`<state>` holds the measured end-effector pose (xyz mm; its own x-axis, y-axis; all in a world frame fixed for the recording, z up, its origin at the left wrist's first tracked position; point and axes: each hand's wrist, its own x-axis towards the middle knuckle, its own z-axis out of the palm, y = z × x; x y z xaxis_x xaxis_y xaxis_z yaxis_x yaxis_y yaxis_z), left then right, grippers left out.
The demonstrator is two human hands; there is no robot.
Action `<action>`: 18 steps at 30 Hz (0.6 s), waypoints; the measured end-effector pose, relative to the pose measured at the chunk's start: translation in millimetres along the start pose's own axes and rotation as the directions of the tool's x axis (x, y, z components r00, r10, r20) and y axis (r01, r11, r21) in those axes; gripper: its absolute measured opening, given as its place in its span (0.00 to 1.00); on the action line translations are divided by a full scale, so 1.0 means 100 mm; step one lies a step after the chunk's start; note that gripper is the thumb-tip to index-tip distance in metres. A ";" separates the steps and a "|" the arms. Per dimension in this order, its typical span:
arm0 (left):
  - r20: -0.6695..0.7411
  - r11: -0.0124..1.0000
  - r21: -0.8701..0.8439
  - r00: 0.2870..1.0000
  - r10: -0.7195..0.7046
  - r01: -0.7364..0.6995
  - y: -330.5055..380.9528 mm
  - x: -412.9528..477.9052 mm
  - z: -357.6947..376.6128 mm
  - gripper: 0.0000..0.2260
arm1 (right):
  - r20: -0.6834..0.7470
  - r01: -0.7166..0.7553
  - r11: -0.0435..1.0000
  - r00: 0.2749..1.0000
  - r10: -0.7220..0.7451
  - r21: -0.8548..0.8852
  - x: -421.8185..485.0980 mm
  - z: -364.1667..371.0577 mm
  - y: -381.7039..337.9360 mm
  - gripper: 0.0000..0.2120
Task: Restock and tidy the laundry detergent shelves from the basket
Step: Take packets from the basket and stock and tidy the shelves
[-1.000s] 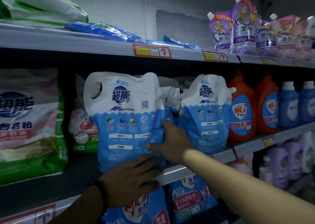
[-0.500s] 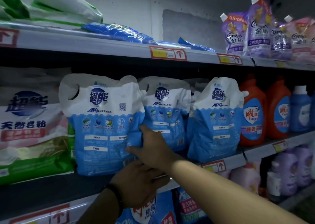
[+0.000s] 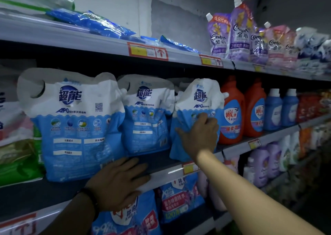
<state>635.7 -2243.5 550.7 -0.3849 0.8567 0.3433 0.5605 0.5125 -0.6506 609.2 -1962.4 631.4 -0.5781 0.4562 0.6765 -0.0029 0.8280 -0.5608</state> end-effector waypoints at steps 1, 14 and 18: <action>0.005 1.000 -0.010 1.000 -0.003 0.003 0.00 0.00 0.00 0.21 | -0.005 0.014 0.999 1.000 -0.014 -0.029 0.02 0.03 0.01 0.38; -0.033 0.997 -0.073 0.999 -0.014 0.012 -0.01 0.00 0.08 0.21 | 0.086 0.096 0.987 0.993 -0.086 -0.128 0.28 0.16 -0.06 0.13; -0.014 0.998 -0.054 1.000 -0.023 0.022 -0.02 0.01 0.08 0.22 | 0.040 0.146 0.984 0.989 -0.143 -0.103 0.23 0.15 -0.05 0.06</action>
<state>628.5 -2244.1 546.4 -0.3870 0.8457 0.3675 0.5907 0.5334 -0.6054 583.4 -1961.1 642.2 -0.6037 0.3199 0.7302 -0.0037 0.9148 -0.4039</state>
